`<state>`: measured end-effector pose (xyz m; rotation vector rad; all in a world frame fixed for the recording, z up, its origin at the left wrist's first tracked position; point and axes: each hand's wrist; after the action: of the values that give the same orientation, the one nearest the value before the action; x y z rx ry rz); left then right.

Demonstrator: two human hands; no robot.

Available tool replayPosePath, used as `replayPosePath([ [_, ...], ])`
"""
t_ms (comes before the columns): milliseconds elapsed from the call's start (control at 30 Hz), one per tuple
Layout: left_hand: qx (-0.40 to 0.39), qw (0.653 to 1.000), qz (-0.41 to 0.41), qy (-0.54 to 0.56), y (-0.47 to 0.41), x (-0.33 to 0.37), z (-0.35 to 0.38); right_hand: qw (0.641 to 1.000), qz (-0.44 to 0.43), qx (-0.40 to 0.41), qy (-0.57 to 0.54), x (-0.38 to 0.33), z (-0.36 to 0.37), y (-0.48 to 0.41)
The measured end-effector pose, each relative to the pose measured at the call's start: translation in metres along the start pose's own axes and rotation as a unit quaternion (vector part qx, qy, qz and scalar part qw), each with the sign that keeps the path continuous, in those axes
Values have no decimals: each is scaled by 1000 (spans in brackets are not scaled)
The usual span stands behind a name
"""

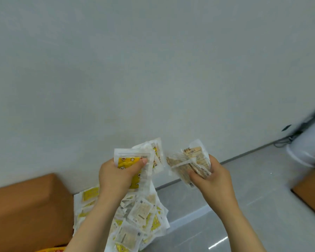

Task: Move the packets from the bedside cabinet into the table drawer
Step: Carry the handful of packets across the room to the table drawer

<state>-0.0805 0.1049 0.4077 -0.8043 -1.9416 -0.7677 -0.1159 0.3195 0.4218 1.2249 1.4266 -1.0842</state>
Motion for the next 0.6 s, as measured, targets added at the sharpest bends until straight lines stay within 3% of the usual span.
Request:
replayPosePath([
  [300,-107,987,121,18,90,101,111,987,-70,145,-22,-38,-159,54],
  [600,-259,943,197,70,237,180,258,951,-102,291,29,-46,-347,140],
])
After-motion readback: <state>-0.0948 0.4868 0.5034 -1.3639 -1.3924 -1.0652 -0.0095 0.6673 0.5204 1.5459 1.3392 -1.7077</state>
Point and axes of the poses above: each hand's wrist, its own y-axis away from the middle knuckle, its own z-axis out of the palm, x = y × z, and after that the axes turned 15 degrees about -y, right-handed
